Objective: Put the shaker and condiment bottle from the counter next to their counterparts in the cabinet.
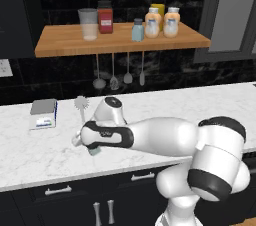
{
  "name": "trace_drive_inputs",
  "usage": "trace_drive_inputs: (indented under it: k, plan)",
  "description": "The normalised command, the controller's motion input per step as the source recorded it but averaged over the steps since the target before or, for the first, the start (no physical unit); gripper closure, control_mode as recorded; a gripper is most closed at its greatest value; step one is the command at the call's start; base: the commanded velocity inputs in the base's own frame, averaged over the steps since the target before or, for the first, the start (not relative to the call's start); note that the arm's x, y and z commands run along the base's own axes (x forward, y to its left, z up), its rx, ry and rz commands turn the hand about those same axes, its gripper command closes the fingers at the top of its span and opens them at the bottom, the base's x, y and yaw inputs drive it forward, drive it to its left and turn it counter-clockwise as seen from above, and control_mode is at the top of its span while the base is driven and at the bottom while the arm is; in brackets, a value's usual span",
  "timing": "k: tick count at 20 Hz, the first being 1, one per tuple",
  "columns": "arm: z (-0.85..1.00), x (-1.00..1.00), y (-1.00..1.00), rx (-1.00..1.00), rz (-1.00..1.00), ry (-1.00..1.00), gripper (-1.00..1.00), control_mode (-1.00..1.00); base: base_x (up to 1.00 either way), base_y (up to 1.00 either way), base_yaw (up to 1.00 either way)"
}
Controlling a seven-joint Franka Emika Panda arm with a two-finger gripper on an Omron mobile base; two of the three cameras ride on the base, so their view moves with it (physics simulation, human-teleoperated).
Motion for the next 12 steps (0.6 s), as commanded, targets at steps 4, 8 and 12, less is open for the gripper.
trace_drive_inputs:
  k: [4, 8, 12]
  plan:
    - [1.00, -0.21, -0.25, 0.14, 0.00, 0.00, 1.00, -1.00, 0.00, 0.00, 0.00]
    - [1.00, -0.17, -0.29, 0.20, 0.00, 0.00, 1.00, -1.00, 0.00, 0.00, 0.00]
    - [0.20, -0.05, -0.01, 0.06, -0.04, 0.00, 1.00, -1.00, 0.00, 0.00, 0.00]
